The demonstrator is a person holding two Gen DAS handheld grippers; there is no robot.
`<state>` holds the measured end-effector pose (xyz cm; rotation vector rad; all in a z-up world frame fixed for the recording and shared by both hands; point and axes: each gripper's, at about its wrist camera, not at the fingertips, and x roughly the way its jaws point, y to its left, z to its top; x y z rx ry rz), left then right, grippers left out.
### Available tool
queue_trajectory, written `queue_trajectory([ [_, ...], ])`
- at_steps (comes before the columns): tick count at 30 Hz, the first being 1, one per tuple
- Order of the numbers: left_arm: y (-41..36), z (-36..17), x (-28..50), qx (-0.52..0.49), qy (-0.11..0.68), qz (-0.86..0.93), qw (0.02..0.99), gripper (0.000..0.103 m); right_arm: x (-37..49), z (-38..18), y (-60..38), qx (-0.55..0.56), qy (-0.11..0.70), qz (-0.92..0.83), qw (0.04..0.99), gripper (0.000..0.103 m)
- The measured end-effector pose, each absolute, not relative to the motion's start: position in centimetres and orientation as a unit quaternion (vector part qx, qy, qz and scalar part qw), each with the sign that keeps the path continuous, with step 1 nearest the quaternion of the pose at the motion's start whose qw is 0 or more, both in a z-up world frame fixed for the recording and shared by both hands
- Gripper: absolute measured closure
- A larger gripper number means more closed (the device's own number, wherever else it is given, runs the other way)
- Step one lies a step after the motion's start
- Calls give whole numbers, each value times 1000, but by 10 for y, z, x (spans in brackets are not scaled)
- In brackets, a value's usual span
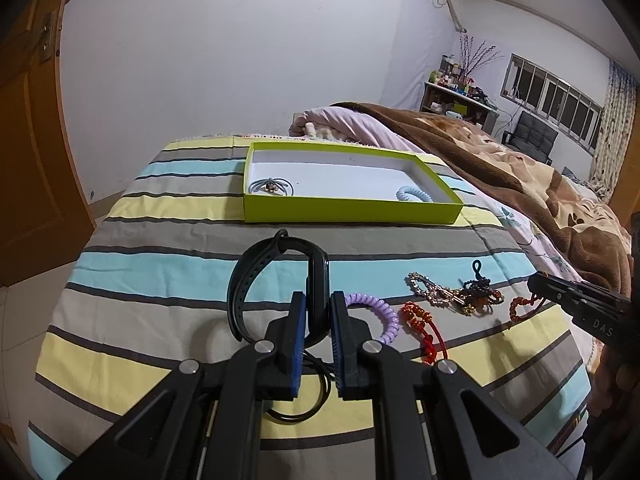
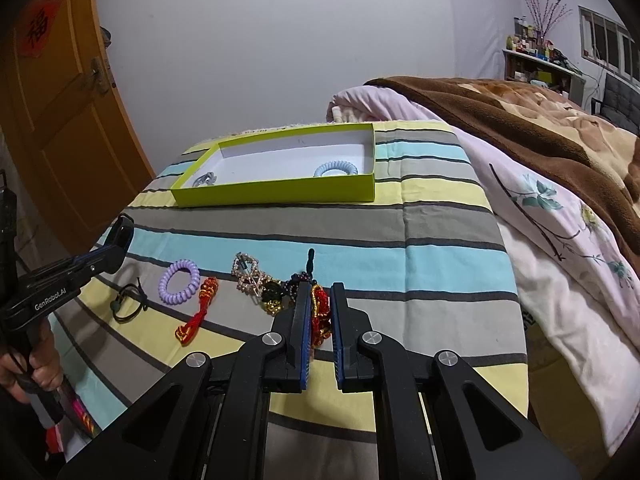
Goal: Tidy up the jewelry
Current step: 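Carry the black band and red tassel into the green box and release both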
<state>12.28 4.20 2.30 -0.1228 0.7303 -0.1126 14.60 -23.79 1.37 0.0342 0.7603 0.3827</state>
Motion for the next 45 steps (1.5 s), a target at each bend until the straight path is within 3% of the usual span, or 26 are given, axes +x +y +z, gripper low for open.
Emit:
queue_trajectory([
  [22,27,46,134,-41,332,-74,939,90,161,42,-233,34,345,223,911,94],
  [45,26,58,230,0,318,-70,945,90,282,52,-206,13,346,228,910,94],
])
